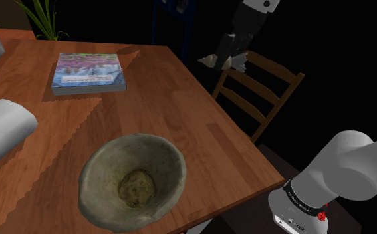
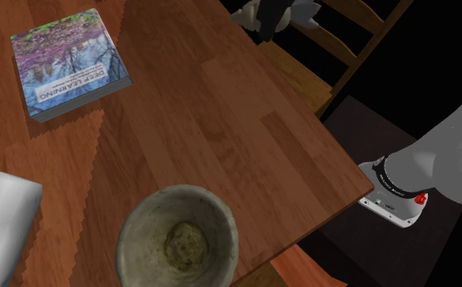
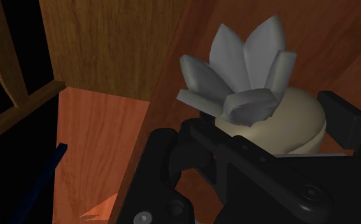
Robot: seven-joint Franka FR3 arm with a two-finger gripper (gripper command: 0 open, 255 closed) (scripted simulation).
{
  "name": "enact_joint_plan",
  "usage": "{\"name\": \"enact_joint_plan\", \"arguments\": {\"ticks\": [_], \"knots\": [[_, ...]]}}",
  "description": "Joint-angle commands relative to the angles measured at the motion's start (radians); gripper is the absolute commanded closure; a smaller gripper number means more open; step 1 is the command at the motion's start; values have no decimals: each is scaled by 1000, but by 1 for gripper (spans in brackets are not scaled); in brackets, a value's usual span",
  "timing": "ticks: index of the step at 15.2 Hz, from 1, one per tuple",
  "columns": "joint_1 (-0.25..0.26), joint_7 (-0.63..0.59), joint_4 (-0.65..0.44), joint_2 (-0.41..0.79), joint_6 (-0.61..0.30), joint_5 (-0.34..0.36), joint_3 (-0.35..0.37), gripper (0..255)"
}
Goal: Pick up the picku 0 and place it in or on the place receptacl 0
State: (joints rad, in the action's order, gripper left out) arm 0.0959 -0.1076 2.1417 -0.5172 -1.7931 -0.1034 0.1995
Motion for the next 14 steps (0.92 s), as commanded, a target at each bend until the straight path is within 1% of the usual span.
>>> {"name": "enact_joint_plan", "arguments": {"ticks": [1,8,14], "knots": [[13,-44,-8,-3,8,-10,34,255],[59,-218,-45,17,10,-43,174,255],[86,-376,-118,79,9,-49,304,255]]}}
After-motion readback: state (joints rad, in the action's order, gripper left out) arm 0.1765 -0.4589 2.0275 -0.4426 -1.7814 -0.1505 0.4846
